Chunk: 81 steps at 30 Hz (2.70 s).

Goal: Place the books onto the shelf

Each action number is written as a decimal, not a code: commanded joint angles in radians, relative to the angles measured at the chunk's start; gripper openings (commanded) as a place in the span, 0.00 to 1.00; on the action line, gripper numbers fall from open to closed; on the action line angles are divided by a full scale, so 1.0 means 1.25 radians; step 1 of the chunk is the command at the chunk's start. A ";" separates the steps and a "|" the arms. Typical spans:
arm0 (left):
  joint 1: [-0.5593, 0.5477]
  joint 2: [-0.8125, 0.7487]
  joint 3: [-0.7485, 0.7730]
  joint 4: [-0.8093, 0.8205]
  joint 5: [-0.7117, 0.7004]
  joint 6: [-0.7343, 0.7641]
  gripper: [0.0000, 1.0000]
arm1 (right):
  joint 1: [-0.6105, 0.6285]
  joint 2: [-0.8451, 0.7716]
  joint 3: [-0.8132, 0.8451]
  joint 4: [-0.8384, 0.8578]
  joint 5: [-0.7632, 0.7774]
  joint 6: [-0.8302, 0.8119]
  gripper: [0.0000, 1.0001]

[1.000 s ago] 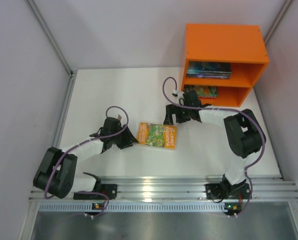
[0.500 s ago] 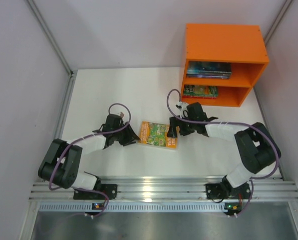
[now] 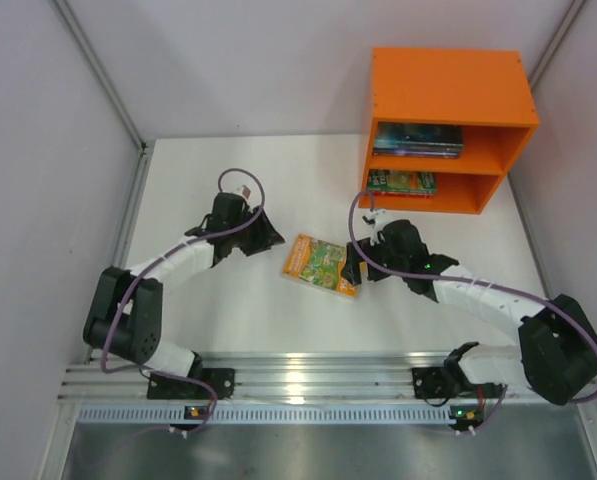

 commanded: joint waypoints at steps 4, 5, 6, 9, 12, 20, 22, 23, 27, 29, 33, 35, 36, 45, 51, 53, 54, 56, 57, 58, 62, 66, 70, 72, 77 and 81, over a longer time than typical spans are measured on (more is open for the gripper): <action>0.000 -0.222 -0.161 0.007 0.020 -0.012 0.54 | -0.040 0.131 0.151 0.005 0.076 -0.107 0.95; 0.000 -0.242 -0.194 0.032 0.043 -0.028 0.54 | -0.044 0.173 0.186 0.005 0.071 -0.112 0.95; 0.000 -0.279 -0.258 0.061 0.087 -0.047 0.55 | -0.050 0.191 0.200 0.002 0.052 -0.117 0.95; -0.001 -0.314 -0.338 0.164 0.140 -0.120 0.56 | -0.073 0.258 0.251 0.000 0.010 -0.132 0.96; -0.007 -0.310 -0.340 0.167 0.152 -0.123 0.56 | -0.082 0.313 0.293 -0.025 -0.028 -0.149 0.96; -0.008 -0.264 -0.339 0.169 0.131 -0.129 0.56 | -0.076 0.324 0.202 0.047 -0.113 -0.097 0.93; -0.010 -0.248 -0.344 0.182 0.139 -0.140 0.56 | -0.069 0.301 0.141 0.085 -0.125 -0.053 0.92; -0.016 -0.242 -0.353 0.200 0.143 -0.149 0.56 | -0.059 0.274 0.121 0.111 -0.126 -0.015 0.90; -0.039 -0.225 -0.351 0.205 0.136 -0.150 0.57 | -0.014 0.200 0.005 0.212 -0.143 0.108 0.85; -0.045 -0.215 -0.348 0.204 0.127 -0.151 0.57 | 0.022 0.155 -0.072 0.301 -0.144 0.159 0.83; -0.068 -0.195 -0.343 0.205 0.112 -0.151 0.58 | 0.128 0.114 -0.137 0.380 -0.102 0.267 0.78; -0.076 -0.181 -0.343 0.204 0.106 -0.150 0.58 | 0.147 0.103 -0.142 0.383 -0.086 0.284 0.75; -0.078 -0.177 -0.344 0.204 0.099 -0.145 0.58 | 0.162 0.100 -0.141 0.379 -0.081 0.284 0.75; -0.077 -0.089 -0.267 0.117 0.022 -0.064 0.57 | 0.165 0.046 -0.133 0.297 0.011 0.292 0.76; -0.076 -0.009 -0.224 0.123 0.069 -0.046 0.45 | 0.132 0.049 -0.122 0.266 0.033 0.304 0.80; -0.062 0.022 -0.220 0.123 0.085 -0.041 0.34 | 0.114 0.055 -0.117 0.266 0.019 0.309 0.81; -0.058 0.030 -0.221 0.126 0.096 -0.037 0.19 | 0.097 0.058 -0.112 0.265 0.015 0.309 0.82; -0.043 0.063 -0.220 0.151 0.129 -0.018 0.08 | 0.083 0.079 -0.094 0.254 0.014 0.308 0.83; -0.038 0.077 -0.216 0.155 0.161 -0.015 0.04 | 0.063 0.086 -0.092 0.255 0.009 0.316 0.83; -0.034 0.088 -0.212 0.155 0.171 -0.013 0.02 | 0.053 0.098 -0.098 0.264 0.004 0.325 0.84; -0.001 0.138 -0.194 0.136 0.187 -0.006 0.01 | 0.013 0.125 -0.137 0.381 -0.066 0.400 0.84; 0.049 0.142 -0.215 0.138 0.191 0.009 0.00 | 0.012 0.177 -0.142 0.446 -0.097 0.472 0.85; 0.081 0.154 -0.202 0.092 0.179 0.055 0.01 | 0.012 0.249 -0.134 0.516 -0.131 0.506 0.85; 0.086 0.156 -0.198 0.086 0.177 0.068 0.02 | 0.012 0.271 -0.137 0.540 -0.142 0.520 0.85; 0.086 0.171 -0.192 0.087 0.179 0.068 0.02 | 0.012 0.337 -0.142 0.640 -0.188 0.536 0.79; 0.086 0.191 -0.185 0.088 0.177 0.074 0.03 | 0.005 0.387 -0.137 0.705 -0.217 0.548 0.70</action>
